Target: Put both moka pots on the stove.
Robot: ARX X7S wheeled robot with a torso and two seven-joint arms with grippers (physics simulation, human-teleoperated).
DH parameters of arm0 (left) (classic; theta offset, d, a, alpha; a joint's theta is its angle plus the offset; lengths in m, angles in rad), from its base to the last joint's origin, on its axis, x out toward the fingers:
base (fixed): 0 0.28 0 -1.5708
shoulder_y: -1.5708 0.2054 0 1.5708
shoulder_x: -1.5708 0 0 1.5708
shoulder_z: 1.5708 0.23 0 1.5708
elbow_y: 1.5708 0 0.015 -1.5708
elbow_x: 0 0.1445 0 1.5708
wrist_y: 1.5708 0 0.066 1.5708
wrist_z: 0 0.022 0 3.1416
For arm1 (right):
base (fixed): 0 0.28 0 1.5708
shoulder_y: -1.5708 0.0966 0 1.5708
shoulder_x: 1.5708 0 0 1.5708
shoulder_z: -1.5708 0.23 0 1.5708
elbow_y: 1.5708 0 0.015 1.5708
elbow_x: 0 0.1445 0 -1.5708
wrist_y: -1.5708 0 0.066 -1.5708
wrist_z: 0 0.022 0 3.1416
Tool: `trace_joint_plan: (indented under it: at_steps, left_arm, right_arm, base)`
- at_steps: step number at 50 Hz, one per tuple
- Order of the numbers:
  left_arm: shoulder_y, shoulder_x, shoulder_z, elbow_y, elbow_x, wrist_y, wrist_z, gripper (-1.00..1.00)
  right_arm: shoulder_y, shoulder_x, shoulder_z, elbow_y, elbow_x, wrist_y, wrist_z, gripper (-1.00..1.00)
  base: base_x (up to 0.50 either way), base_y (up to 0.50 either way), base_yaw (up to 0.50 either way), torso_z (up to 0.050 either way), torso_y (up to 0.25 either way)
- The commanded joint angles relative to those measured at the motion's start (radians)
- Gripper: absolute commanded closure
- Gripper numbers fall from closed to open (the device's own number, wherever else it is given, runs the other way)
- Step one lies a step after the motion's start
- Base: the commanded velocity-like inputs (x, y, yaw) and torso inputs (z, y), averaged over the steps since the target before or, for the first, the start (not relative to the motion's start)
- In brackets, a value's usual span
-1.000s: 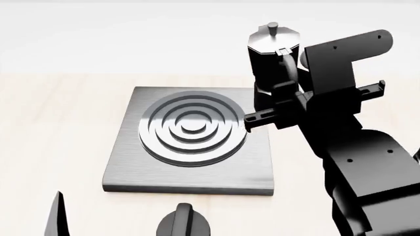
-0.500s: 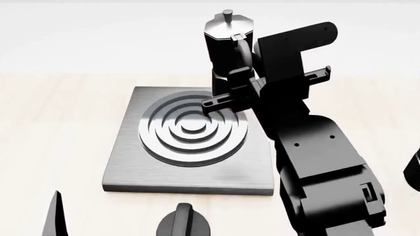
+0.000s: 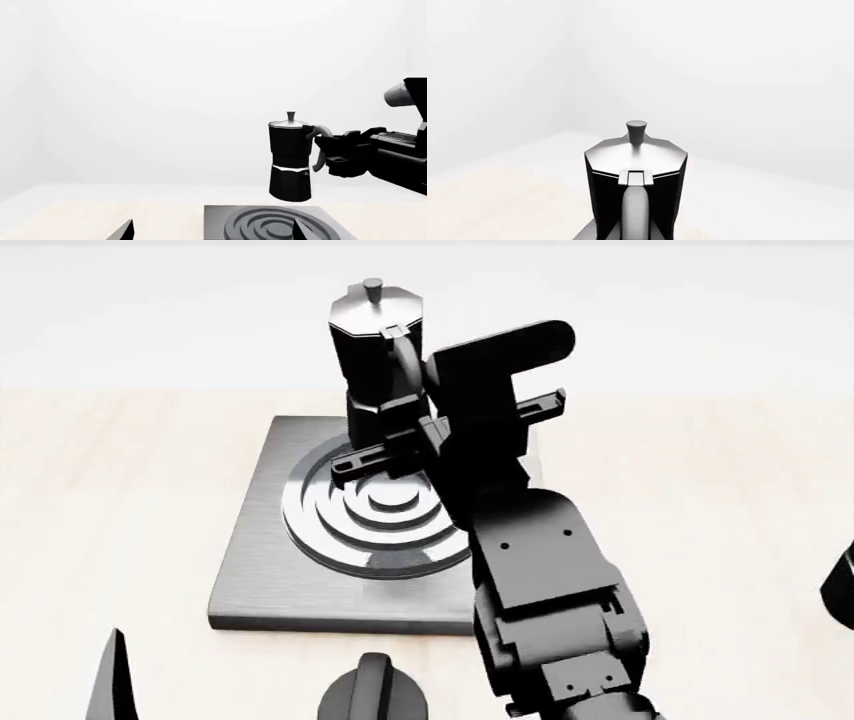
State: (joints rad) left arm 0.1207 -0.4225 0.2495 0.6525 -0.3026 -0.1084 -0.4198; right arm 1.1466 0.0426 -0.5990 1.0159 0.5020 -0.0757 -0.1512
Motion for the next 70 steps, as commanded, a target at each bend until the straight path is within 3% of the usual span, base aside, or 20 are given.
trace_joint_plan:
  at_steps: [1,10,22,70]
  left_arm:
    - [-0.003,-0.003,0.001,-0.005,-0.003,-0.003,-0.002,-1.0]
    - [0.002,-0.004,-0.002,-0.014,-0.014,0.017,0.005,-1.0]
    - [0.001,-0.008,-0.003,-0.019,-0.022,0.019,0.006,-1.0]
    - [0.0,-0.015,0.008,-0.022,-0.025,0.033,0.001,-1.0]
  right_arm:
    - [0.099,-0.042,-0.413,0.195,0.39,-0.222,0.026,1.0]
    - [0.126,-0.042,-0.682,0.195,0.672,-0.295,0.045,1.0]
    - [0.122,-0.042,-0.872,0.204,0.87,-0.35,0.048,1.0]
    - [0.092,-0.042,-0.938,0.233,0.936,-0.387,0.039,1.0]
  base:
    - [0.0,0.0,0.0,0.0,0.0]
    - [0.0,0.0,0.0,0.002,0.001]
    - [0.0,0.0,0.0,0.0,0.001]
    - [0.0,0.0,0.0,0.0,-0.092]
